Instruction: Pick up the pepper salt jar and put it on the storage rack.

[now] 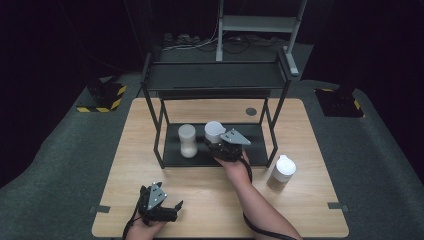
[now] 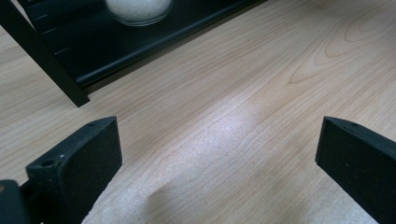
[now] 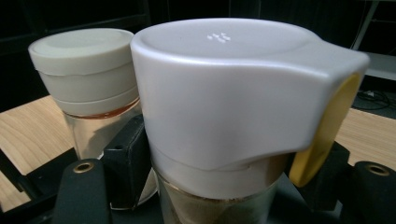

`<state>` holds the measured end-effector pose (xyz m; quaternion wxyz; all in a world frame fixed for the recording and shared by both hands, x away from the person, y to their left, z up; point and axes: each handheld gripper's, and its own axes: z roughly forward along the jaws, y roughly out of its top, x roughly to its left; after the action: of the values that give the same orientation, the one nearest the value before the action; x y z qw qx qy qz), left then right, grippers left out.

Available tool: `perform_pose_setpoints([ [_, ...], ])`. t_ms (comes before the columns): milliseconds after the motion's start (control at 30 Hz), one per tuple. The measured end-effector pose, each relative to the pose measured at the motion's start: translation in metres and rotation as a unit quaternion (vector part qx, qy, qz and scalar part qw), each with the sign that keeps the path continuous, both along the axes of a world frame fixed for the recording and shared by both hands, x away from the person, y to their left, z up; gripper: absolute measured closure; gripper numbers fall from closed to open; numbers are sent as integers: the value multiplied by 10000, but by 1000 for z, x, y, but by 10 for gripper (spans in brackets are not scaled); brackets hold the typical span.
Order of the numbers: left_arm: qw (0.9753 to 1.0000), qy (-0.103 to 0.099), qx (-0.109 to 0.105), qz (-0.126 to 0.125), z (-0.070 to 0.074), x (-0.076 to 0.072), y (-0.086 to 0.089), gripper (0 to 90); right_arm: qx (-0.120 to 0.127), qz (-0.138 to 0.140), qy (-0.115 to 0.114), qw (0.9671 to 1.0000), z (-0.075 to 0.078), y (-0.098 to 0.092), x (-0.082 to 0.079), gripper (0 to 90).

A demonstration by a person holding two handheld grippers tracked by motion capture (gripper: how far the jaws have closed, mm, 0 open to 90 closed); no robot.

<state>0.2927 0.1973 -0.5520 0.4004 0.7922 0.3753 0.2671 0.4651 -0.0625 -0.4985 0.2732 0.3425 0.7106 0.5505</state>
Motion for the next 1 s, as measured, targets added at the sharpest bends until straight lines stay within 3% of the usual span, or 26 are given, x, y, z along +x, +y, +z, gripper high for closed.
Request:
perform_pose_setpoints([
  [1000, 10000, 5, -83, 0, 0, 0, 2, 6, -128, -111, 142, 9998, -11, 12, 15, 300],
])
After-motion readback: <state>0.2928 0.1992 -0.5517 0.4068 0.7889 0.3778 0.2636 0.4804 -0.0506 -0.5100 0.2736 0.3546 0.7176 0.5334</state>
